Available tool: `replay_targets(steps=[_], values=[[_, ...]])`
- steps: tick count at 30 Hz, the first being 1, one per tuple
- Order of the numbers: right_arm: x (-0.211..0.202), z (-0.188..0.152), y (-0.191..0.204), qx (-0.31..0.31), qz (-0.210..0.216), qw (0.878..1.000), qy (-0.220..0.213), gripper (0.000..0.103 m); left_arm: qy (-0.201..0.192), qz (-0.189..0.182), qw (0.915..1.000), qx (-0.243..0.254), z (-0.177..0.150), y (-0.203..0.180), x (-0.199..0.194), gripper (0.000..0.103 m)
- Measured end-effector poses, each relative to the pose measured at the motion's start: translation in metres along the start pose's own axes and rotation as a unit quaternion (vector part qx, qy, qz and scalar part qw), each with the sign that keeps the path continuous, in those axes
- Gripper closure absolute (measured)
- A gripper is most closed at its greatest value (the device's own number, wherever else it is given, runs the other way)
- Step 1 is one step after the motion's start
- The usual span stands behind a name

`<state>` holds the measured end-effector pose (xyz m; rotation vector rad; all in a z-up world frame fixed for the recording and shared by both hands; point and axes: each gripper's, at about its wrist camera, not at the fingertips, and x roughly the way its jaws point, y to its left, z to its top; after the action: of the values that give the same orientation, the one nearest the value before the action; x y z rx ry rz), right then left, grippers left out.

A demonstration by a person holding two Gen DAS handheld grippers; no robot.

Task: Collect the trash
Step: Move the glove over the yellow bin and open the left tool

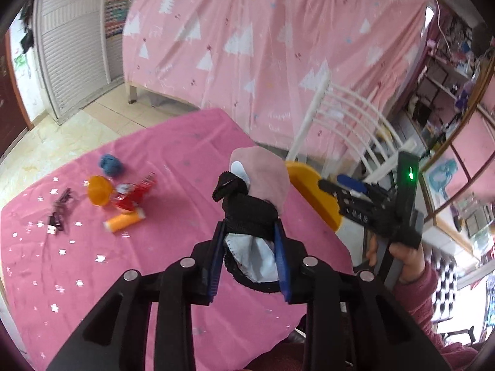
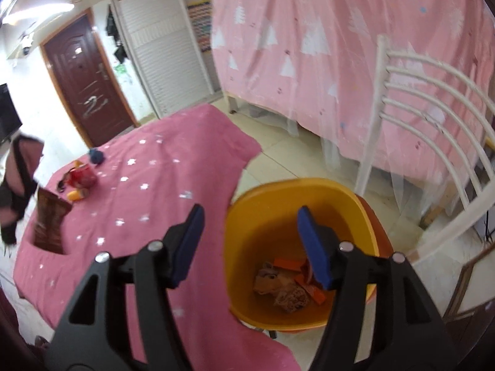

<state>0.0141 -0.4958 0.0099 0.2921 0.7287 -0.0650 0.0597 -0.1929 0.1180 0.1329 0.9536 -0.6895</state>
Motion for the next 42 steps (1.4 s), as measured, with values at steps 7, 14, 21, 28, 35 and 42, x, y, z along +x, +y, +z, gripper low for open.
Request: replay_targets(steps=[7,14,21,28,35,42], values=[[-0.014,0.004,0.029,-0.031,0.032,0.999,-0.017,0.037,0.023,0.045,0.9974,-0.051,-0.007,0.056,0.006,0.079],[-0.005,0.009,0.050,-0.042,0.045,0.998,-0.007,0.037,0.032,0.099,0.9887,-0.109,-0.023,0.119,0.018,0.079],[0.011,0.020,0.101,-0.089,0.061,0.994,0.004,0.037,0.028,0.118,0.9816,-0.148,-0.037,0.169,0.016,0.079],[0.018,0.034,0.129,-0.110,0.064,0.992,-0.003,0.037,0.019,0.110,0.9837,-0.141,-0.034,0.171,0.008,0.079],[0.016,0.040,0.112,-0.095,0.050,0.994,-0.010,0.037,0.013,0.087,0.9910,-0.102,-0.007,0.126,0.017,0.079],[0.006,0.040,0.066,-0.062,0.023,0.998,-0.017,0.037,0.006,0.046,0.9981,-0.040,0.029,0.048,0.044,0.079]])
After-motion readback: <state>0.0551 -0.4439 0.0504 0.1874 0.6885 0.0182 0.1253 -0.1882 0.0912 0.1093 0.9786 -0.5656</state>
